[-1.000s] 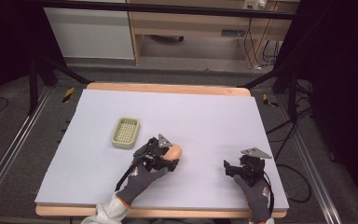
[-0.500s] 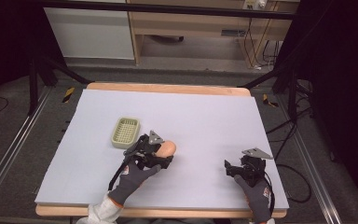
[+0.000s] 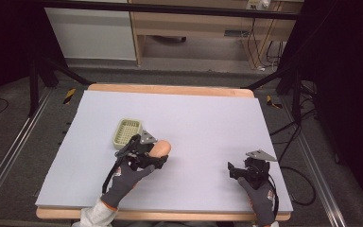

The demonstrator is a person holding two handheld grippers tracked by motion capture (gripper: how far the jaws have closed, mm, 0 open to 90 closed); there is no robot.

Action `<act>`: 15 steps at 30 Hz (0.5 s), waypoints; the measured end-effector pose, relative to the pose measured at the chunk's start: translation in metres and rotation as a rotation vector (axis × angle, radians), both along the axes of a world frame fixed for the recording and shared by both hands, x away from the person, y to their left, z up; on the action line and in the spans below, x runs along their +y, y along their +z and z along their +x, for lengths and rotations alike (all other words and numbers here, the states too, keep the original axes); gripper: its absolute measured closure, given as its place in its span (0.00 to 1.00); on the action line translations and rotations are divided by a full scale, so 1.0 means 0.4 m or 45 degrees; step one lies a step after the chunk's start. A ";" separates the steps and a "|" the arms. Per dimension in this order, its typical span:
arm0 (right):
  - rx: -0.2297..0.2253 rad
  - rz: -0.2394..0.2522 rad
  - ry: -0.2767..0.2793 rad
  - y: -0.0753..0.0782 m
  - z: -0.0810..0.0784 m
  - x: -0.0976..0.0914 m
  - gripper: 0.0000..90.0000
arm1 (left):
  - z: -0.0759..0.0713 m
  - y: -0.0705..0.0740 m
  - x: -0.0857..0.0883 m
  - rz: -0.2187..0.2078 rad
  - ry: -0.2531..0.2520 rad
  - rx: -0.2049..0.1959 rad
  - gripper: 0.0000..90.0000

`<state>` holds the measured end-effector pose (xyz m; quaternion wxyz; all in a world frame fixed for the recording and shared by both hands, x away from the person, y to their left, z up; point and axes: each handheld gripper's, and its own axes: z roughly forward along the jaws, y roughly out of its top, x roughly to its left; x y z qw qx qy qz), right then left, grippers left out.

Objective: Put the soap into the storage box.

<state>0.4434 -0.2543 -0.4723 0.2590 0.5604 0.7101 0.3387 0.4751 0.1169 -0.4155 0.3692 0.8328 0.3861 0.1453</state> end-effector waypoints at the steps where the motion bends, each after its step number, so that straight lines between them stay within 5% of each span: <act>1: 0.000 0.000 0.000 0.000 0.000 0.000 0.08 | 0.000 0.000 0.000 0.000 0.000 0.000 0.35; 15: 0.002 -0.001 -0.001 -0.001 0.000 0.000 0.08 | 0.014 0.022 0.058 -0.030 0.072 -0.014 0.35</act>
